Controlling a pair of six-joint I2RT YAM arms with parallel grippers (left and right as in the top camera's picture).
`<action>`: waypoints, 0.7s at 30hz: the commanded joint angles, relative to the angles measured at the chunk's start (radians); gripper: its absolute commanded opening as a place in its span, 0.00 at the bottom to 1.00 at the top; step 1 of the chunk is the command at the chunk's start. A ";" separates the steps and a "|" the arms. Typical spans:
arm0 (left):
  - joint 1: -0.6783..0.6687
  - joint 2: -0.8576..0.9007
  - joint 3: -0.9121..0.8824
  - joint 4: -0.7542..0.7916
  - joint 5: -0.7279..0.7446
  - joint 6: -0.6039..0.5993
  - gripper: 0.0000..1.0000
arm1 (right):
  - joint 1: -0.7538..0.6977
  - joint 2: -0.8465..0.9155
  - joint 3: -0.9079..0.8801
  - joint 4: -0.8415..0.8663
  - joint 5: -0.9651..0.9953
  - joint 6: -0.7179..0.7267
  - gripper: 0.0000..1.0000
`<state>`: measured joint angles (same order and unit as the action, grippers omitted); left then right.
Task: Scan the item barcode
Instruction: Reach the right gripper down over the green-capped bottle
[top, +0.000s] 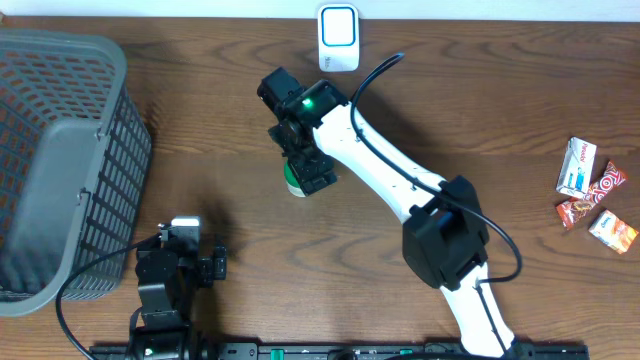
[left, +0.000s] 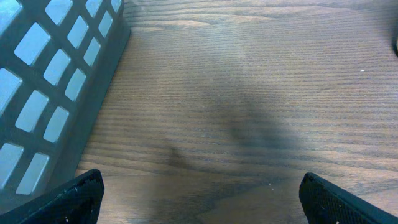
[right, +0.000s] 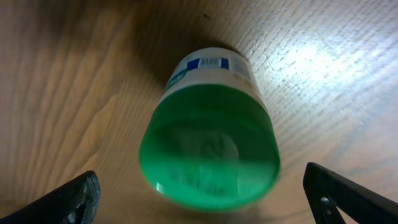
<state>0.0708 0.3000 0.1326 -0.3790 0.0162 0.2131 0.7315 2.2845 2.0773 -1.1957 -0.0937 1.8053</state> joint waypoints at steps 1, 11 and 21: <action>-0.002 -0.002 -0.013 -0.024 -0.013 0.002 1.00 | 0.002 0.031 -0.006 0.008 0.006 0.023 0.99; -0.002 -0.002 -0.013 -0.024 -0.013 0.002 1.00 | 0.002 0.124 -0.006 0.006 0.018 -0.180 0.69; -0.002 -0.002 -0.013 -0.024 -0.013 0.002 1.00 | -0.016 0.108 -0.003 0.005 0.044 -0.803 0.51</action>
<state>0.0708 0.3000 0.1326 -0.3790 0.0162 0.2131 0.7311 2.3985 2.0754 -1.1988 -0.0917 1.3518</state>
